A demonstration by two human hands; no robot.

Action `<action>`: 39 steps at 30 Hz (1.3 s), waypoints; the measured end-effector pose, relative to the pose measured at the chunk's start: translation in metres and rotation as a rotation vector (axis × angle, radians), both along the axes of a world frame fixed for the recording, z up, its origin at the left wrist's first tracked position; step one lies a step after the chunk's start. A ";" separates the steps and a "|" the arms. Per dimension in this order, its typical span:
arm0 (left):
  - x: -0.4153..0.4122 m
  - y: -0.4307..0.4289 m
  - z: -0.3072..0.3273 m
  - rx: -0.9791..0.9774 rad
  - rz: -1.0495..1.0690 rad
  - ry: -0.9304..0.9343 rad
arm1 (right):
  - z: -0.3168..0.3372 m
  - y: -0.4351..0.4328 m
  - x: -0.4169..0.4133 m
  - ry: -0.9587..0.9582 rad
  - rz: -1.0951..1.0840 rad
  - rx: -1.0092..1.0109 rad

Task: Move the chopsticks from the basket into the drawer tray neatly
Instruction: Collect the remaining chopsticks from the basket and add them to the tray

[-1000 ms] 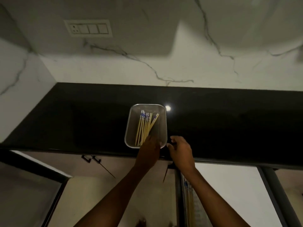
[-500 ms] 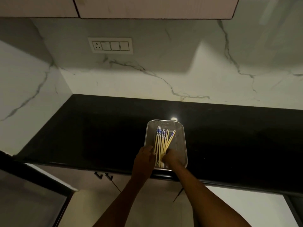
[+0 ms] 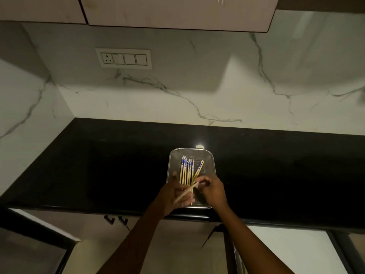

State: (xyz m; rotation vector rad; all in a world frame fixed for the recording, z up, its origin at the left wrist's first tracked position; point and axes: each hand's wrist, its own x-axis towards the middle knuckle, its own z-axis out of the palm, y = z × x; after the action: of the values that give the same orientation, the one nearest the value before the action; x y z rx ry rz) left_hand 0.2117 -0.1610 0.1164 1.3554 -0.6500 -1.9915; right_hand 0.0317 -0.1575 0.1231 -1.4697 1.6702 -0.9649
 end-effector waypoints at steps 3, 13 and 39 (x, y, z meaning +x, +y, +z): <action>0.001 -0.003 0.004 0.023 -0.232 0.091 | 0.009 0.003 0.002 0.236 0.190 -0.251; 0.021 -0.005 0.010 -0.090 -0.088 -0.231 | -0.007 -0.013 0.034 0.313 -0.001 0.164; -0.010 -0.003 0.009 -0.045 0.134 0.130 | 0.007 0.064 0.041 -0.111 0.083 0.351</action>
State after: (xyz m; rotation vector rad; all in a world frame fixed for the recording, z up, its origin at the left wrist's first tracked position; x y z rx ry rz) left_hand 0.2019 -0.1638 0.1259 1.1994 -0.5264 -1.9276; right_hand 0.0732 -0.0931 0.1299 -1.2177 1.5899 -0.6563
